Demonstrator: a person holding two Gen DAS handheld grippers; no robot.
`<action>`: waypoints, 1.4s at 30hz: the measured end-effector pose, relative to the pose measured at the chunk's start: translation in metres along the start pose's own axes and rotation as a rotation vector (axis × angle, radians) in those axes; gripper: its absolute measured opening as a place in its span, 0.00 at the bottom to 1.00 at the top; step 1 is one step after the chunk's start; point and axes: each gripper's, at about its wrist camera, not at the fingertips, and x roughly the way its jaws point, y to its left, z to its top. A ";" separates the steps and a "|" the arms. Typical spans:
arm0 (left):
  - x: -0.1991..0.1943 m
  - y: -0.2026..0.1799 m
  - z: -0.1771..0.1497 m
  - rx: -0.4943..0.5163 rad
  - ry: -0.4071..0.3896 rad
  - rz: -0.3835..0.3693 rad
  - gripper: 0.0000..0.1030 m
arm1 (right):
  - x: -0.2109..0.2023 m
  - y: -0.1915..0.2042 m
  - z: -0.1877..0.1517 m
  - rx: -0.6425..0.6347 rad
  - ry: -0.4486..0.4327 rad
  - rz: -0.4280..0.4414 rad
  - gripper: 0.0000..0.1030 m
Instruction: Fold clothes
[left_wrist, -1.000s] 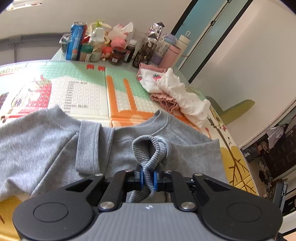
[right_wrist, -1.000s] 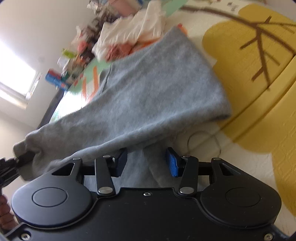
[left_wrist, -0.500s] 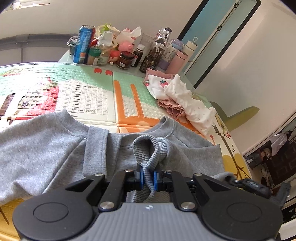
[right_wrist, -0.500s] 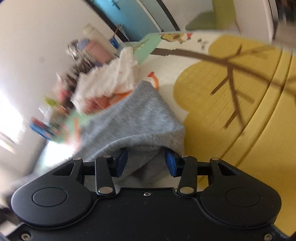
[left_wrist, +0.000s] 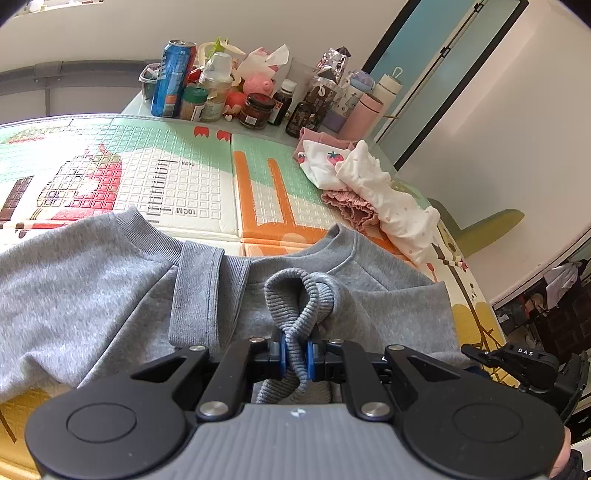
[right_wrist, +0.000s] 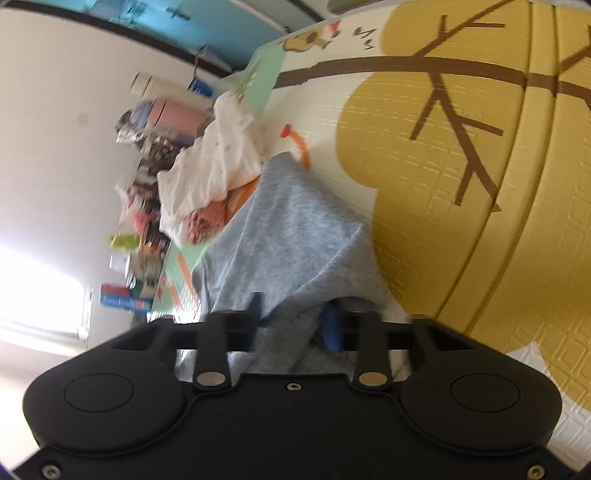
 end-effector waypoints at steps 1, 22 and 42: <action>0.000 0.000 0.000 0.000 0.000 0.002 0.11 | 0.000 0.001 -0.001 -0.007 -0.011 -0.008 0.13; -0.045 0.059 -0.007 -0.068 -0.092 0.184 0.11 | -0.002 0.102 -0.052 -0.404 0.091 0.214 0.06; -0.008 0.104 -0.054 -0.125 0.084 0.406 0.22 | 0.031 0.061 -0.083 -0.460 0.208 -0.084 0.24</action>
